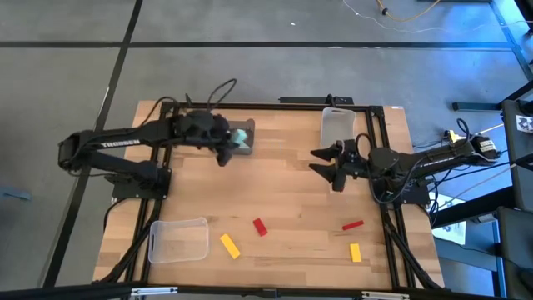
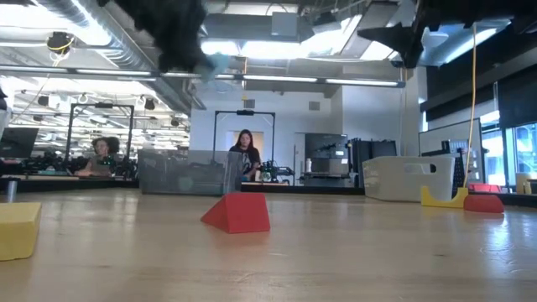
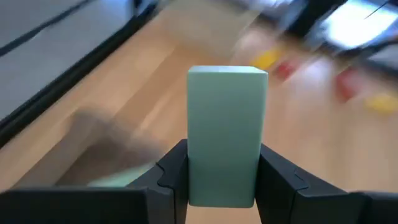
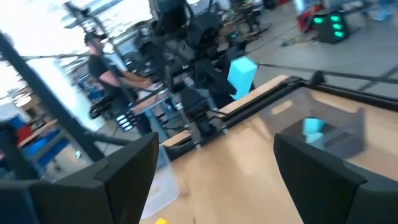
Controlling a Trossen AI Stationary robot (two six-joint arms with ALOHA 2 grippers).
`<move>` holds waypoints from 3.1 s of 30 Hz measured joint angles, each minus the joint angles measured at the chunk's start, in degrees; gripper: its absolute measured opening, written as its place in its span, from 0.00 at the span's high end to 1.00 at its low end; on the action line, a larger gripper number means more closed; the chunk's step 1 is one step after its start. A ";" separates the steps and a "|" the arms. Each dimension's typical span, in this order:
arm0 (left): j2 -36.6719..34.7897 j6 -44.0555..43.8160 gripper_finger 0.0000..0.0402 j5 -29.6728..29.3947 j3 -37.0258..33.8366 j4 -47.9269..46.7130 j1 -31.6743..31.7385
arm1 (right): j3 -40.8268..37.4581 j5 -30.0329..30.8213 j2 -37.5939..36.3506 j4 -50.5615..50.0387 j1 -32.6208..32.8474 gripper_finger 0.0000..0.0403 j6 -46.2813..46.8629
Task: Sort & place blocks by color
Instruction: Put the light blue block into the black bin, then put the top yellow block into the gray bin
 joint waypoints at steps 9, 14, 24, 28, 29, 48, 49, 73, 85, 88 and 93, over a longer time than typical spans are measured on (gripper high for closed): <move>8.00 9.97 0.70 10.69 0.21 -12.27 19.34 | 0.00 6.21 0.02 -3.58 -2.58 0.21 9.94; 18.83 10.92 0.70 13.56 4.37 -15.54 23.68 | 0.00 6.21 0.02 -3.96 -2.72 0.21 13.64; 33.69 8.61 0.70 7.24 14.40 -22.98 20.94 | 0.00 5.65 0.02 -4.01 -2.72 0.21 13.59; 34.15 8.11 0.70 6.00 14.63 -23.14 19.41 | 0.00 3.27 0.02 -4.09 -2.72 0.21 13.46; 34.15 7.40 0.70 5.42 14.63 -23.06 19.03 | 0.00 3.06 0.02 -4.09 -2.72 0.21 13.25; 29.49 4.09 0.34 10.30 18.48 -25.77 20.28 | 0.00 0.00 0.00 -5.18 -2.93 0.21 10.15; 27.81 4.07 0.34 11.30 18.91 -24.97 20.28 | 0.00 0.00 0.00 -4.84 -3.10 0.21 10.13; -17.06 -7.39 0.34 4.14 -24.55 51.63 -5.25 | 0.02 -0.36 0.00 5.50 -3.18 0.21 2.50; -17.23 -6.07 0.34 2.68 -24.65 51.95 -5.20 | 7.13 -0.09 0.20 -16.05 -3.46 0.21 14.50; -17.23 -6.09 0.34 1.86 -24.65 51.95 -5.20 | 17.51 0.11 3.00 -45.36 -3.74 0.21 23.85; -17.23 -6.34 0.34 1.56 -24.65 51.98 -5.20 | 27.02 0.27 9.52 -82.85 -5.25 0.21 44.14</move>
